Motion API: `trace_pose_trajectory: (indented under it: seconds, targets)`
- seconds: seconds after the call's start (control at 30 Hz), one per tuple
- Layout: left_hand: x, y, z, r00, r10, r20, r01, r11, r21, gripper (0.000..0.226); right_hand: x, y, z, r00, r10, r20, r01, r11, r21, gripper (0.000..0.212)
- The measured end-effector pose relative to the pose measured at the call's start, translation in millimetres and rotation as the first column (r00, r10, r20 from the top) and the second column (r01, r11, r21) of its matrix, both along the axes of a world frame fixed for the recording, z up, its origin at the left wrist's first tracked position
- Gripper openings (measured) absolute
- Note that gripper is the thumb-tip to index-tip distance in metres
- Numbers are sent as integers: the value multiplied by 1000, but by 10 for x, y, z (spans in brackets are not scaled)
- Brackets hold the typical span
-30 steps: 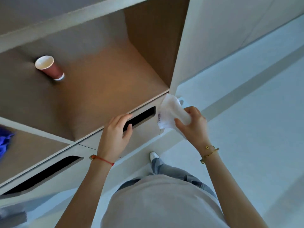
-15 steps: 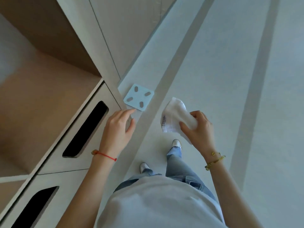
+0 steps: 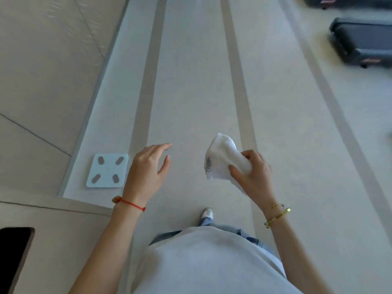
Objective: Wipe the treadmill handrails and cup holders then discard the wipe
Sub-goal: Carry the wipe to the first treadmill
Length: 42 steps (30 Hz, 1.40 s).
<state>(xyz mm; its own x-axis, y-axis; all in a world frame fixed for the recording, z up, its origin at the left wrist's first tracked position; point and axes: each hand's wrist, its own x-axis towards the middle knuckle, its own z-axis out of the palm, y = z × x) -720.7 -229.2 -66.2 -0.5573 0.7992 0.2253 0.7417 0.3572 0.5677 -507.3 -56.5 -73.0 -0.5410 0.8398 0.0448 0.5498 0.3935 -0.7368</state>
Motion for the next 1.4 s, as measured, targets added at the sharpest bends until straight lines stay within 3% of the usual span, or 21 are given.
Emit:
trace_pose_trajectory:
  seconds: [0.23, 0.6, 0.93, 1.4]
  targets:
    - [313, 1426, 65, 981, -196, 0, 196, 980, -5, 28, 568, 1031, 34, 983, -182, -6, 182, 983, 22, 28]
    - [375, 3427, 22, 905, -426, -15, 425, 904, -40, 27, 890, 2330, -206, 880, -474, -28, 472, 880, -50, 26]
    - [213, 5875, 138, 828, -557, -62, 558, 830, 3, 28, 777, 4269, -129, 808, -588, -43, 586, 809, -39, 24]
    - [395, 8702, 36, 708, -705, -39, 703, 709, -66, 28, 910, 6688, -157, 702, -706, -93, 703, 708, -68, 24]
